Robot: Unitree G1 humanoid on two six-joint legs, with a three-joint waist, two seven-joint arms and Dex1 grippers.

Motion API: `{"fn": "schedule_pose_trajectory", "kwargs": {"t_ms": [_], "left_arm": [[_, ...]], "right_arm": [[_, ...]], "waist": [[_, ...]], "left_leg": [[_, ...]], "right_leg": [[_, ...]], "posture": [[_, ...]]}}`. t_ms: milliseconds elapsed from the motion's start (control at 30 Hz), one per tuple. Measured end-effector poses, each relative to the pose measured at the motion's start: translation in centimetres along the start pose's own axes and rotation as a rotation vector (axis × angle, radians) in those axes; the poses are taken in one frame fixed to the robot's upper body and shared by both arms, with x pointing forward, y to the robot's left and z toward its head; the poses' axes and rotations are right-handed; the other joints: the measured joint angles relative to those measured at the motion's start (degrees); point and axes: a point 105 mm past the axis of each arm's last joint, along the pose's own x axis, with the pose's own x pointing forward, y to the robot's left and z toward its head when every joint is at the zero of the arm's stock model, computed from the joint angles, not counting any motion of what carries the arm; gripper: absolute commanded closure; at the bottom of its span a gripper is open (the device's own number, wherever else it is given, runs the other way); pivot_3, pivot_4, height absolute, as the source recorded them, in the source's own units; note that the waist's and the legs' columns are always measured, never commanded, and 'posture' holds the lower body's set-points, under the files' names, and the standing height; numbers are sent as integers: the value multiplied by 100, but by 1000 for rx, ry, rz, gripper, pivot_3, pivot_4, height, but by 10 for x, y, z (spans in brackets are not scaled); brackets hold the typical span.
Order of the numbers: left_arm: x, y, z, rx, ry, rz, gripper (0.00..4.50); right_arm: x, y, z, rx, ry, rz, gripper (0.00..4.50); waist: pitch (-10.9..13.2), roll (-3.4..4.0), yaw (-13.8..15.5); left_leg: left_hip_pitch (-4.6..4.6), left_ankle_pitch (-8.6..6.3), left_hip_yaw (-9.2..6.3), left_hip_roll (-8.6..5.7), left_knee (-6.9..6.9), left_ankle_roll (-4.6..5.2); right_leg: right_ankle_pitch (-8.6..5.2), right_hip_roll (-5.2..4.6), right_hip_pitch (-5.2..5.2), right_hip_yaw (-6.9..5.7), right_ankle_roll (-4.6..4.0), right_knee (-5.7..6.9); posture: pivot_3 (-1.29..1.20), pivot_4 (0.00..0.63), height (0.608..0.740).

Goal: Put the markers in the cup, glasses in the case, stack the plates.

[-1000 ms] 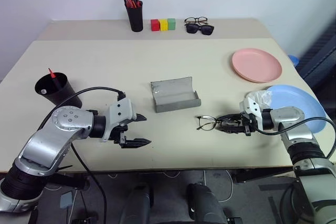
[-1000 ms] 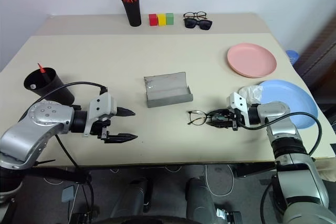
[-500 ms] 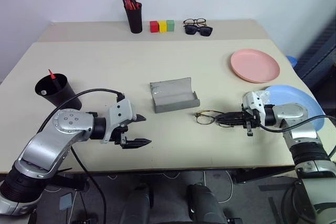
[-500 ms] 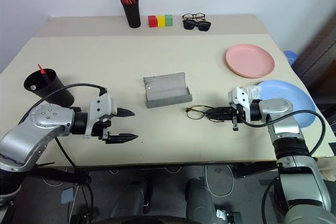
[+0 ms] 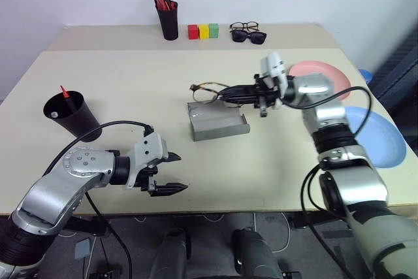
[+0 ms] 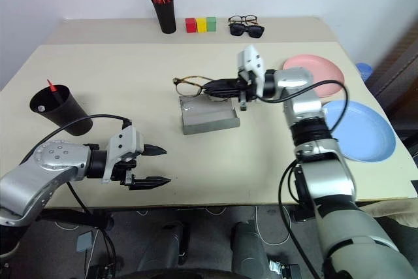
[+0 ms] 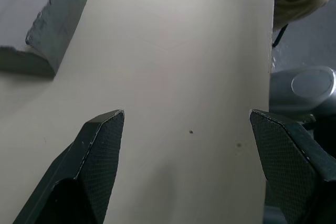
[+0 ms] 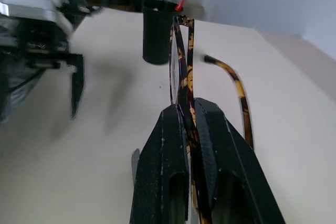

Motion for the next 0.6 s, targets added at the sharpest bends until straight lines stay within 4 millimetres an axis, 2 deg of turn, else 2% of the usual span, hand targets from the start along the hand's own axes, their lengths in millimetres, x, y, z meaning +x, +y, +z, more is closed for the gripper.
{"fn": "schedule_pose_trajectory", "kwargs": {"t_ms": [100, 233, 533, 600], "left_arm": [[-1, -1, -1, -6, 7, 19, 598], [-6, -5, -4, -28, 11, 48, 598], [-10, -11, -4, -55, 11, 92, 598], [-11, -10, -5, -63, 10, 104, 598]], "right_arm": [[8, 1, -22, 25, 41, -14, 4388], [12, 2, -42, 39, 93, -39, 4388], [13, 6, -63, 61, 162, -52, 4388], [12, 8, -66, 69, 176, -42, 3695]], "waist": [[1, 2, -14], [2, 2, -59], [2, 3, -167], [2, 3, -165]], "left_leg": [[0, 1, 1, -1, 0, -1], [0, 1, -2, 1, -5, -2], [4, 4, -8, 2, -7, -5], [4, 4, -8, 2, -8, -6]], "right_leg": [[0, 0, -2, 0, 0, 1], [1, 5, -10, 1, 0, 10], [1, 14, -11, 7, -1, 18], [1, 15, -12, 7, -1, 19]], "posture": [[0, 150, 740], [0, 150, 740], [0, 150, 740], [0, 150, 740]]}}
